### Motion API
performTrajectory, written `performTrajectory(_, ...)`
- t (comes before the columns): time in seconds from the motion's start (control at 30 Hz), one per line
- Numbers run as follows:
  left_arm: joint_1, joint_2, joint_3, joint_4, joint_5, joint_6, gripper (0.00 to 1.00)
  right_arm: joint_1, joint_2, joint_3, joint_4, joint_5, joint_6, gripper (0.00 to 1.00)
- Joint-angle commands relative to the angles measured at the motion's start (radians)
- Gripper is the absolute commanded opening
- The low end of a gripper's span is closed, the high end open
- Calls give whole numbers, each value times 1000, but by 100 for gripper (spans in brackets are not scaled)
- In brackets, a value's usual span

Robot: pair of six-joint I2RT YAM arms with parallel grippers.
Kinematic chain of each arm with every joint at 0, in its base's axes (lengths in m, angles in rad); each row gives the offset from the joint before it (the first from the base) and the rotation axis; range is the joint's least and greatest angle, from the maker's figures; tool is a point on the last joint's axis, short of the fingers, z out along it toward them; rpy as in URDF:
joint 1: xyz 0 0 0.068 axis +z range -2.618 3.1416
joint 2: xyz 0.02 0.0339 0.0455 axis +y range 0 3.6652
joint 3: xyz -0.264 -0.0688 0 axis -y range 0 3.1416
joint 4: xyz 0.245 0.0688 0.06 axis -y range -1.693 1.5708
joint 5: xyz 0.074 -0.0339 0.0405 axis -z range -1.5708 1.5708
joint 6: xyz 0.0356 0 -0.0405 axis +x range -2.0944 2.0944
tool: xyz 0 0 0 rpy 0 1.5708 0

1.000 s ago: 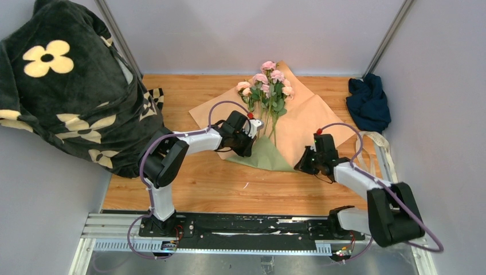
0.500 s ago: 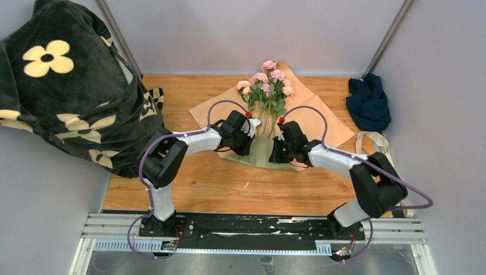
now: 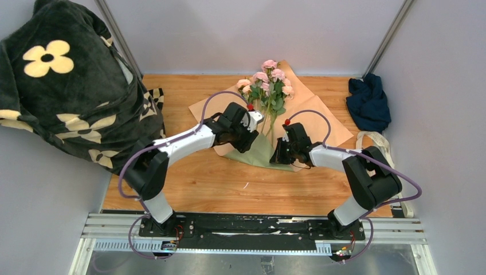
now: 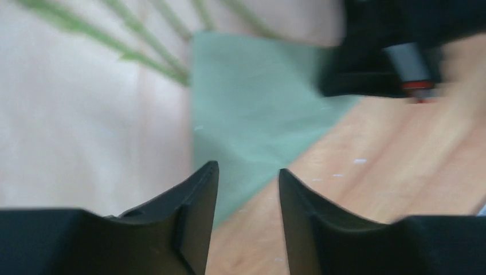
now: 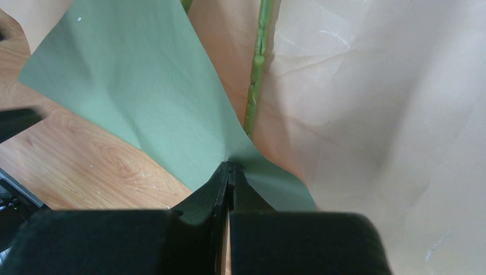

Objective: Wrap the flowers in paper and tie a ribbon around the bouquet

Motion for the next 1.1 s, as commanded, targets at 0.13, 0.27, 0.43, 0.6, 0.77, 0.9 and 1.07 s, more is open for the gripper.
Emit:
performTrajectory(0.13, -77, 48, -55, 4, 147, 44, 11, -5, 64, -60, -115, 46, 10, 0)
performTrajectory(0.27, -34, 173, -24, 16, 145, 33, 8, -5, 75, -66, -107, 37, 16, 0)
performTrajectory(0.43, 62, 208, -45, -17, 110, 39, 7, -5, 68, -77, -110, 44, 9, 0)
performTrajectory(0.6, 117, 150, -120, -99, 166, 88, 8, -9, 70, -69, -138, 56, -10, 0)
performTrajectory(0.77, 180, 68, -186, -169, 170, 143, 10, -10, 66, -68, -148, 60, -18, 0)
performTrajectory(0.9, 268, 44, -159, -199, 107, 175, 10, -10, 71, -55, -166, 61, -31, 0)
performTrajectory(1.07, 227, -26, -88, -216, 160, 197, 14, -9, 70, -44, -176, 54, -31, 0)
